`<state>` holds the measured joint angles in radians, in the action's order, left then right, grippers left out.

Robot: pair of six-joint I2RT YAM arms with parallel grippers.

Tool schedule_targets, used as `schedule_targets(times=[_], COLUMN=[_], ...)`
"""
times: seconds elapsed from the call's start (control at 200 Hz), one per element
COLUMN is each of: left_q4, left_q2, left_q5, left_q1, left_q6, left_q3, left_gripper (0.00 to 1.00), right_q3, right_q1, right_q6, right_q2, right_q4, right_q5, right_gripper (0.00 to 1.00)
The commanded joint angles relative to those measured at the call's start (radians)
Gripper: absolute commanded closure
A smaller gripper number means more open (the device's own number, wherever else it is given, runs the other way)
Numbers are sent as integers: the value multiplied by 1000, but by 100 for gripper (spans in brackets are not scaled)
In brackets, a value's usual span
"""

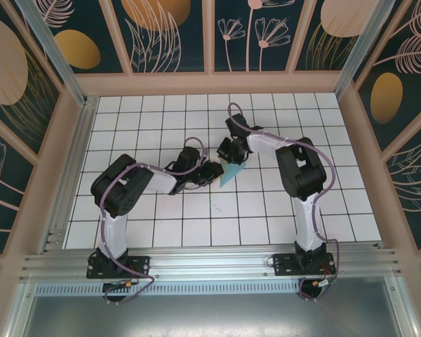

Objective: Fold a paper plane with a square sheet of paper (pick it up from the middle)
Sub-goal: Fourth fold the wing at the center of the table.

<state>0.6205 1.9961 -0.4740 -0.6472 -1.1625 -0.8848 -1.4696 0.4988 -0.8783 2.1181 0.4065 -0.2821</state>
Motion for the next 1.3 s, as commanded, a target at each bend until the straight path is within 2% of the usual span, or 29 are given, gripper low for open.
schedule_targets(times=[0.0, 0.3, 0.595, 0.721, 0.876, 1.296], left_q4=[-66, -84, -72, -53, -59, -72], left_q2=[11, -6, 19, 24, 21, -16], left_q5=[5, 15, -6, -13, -1, 1], left_q1=[2, 2, 3, 3, 6, 34], left_q6=[45, 57, 45, 33, 36, 73], left_q3=[-17, -9, -19, -13, -2, 22], left_gripper=[73, 73, 88, 90, 100, 100], right_q3=[13, 9, 11, 11, 9, -5], right_q1=[-4, -4, -5, -5, -5, -6], right_q6=[-11, -10, -8, -7, -1, 22], right_q2=[22, 25, 25, 26, 22, 40], right_q4=[3, 6, 6, 6, 10, 44], right_q5=[-8, -8, -14, -16, -14, 17], right_gripper=[100, 100, 100, 100, 100, 100])
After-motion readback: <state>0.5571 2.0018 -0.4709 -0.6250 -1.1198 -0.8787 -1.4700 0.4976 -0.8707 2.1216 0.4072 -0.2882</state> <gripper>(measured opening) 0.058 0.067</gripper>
